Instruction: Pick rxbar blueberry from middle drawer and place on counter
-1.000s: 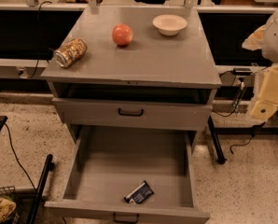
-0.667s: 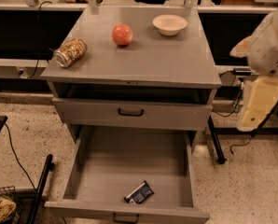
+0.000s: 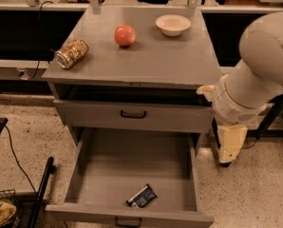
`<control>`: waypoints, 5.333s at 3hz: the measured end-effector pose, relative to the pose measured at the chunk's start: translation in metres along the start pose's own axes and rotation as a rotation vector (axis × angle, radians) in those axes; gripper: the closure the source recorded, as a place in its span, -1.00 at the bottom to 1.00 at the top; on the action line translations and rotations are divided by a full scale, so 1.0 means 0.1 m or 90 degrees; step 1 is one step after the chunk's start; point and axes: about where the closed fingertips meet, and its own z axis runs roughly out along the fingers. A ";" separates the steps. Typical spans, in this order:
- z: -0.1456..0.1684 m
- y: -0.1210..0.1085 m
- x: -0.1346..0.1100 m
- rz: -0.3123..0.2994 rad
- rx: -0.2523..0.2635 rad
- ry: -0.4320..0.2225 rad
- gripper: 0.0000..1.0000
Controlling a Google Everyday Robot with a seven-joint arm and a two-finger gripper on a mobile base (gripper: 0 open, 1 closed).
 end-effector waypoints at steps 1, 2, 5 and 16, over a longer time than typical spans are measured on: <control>0.00 0.00 0.01 0.001 0.000 0.001 -1.00; 0.00 -0.02 -0.01 -0.012 0.002 0.008 -1.00; 1.96 0.06 -0.12 -0.230 -0.050 -0.021 -1.00; 4.86 1.11 -1.43 -0.477 -0.163 -0.198 0.30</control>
Offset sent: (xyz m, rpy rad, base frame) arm 0.0065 0.0040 -0.0005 -0.0340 -0.0064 0.0342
